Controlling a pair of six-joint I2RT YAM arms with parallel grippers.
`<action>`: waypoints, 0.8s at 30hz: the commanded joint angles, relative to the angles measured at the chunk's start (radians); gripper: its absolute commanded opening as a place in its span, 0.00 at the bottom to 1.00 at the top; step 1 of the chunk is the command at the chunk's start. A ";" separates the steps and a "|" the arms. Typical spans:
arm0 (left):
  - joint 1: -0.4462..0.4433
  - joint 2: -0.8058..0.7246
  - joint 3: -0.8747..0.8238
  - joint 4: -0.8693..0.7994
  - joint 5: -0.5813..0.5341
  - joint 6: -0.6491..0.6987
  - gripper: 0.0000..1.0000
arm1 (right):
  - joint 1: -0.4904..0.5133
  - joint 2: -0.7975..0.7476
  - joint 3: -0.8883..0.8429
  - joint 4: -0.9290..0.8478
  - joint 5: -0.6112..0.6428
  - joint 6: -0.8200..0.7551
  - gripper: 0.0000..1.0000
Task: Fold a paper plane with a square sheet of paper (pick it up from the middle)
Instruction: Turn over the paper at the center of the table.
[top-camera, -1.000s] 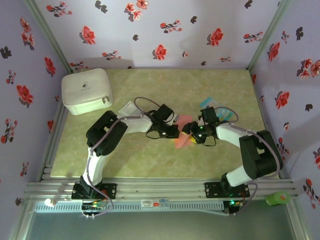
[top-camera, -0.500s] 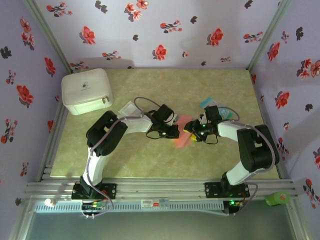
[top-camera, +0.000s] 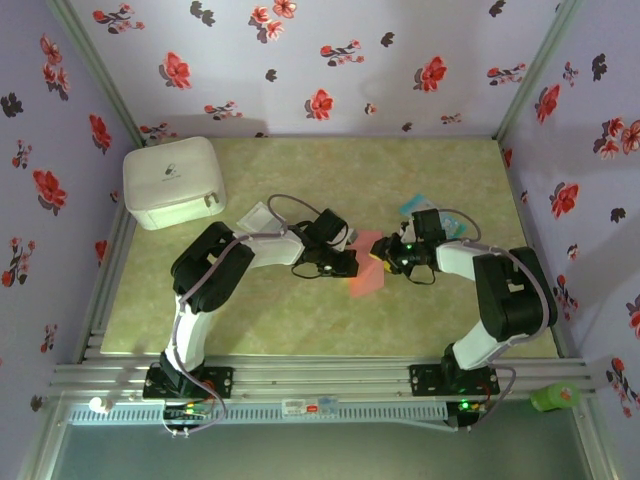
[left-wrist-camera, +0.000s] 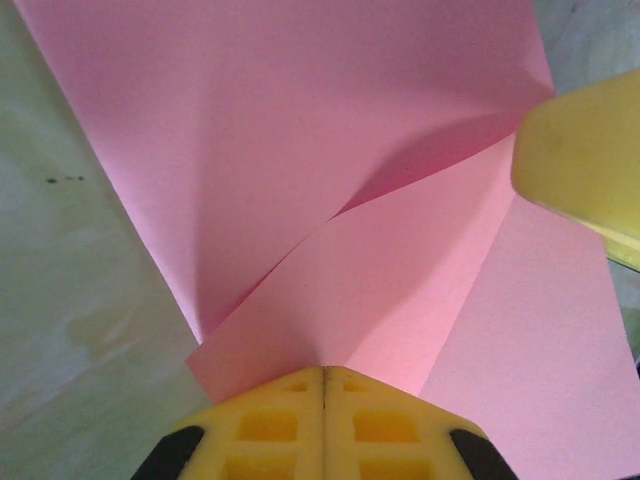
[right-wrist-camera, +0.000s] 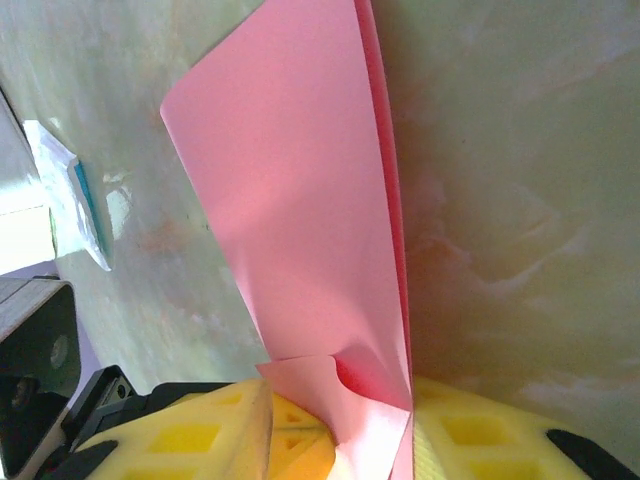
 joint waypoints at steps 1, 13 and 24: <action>-0.008 -0.023 -0.026 -0.053 -0.039 -0.012 0.04 | -0.008 0.015 -0.025 0.043 -0.005 0.001 0.34; -0.005 -0.113 -0.047 0.004 -0.033 -0.044 0.15 | -0.006 -0.013 -0.048 0.079 0.006 -0.019 0.08; 0.031 -0.493 -0.254 -0.008 -0.441 0.003 0.35 | 0.045 -0.220 0.120 -0.342 0.236 -0.273 0.04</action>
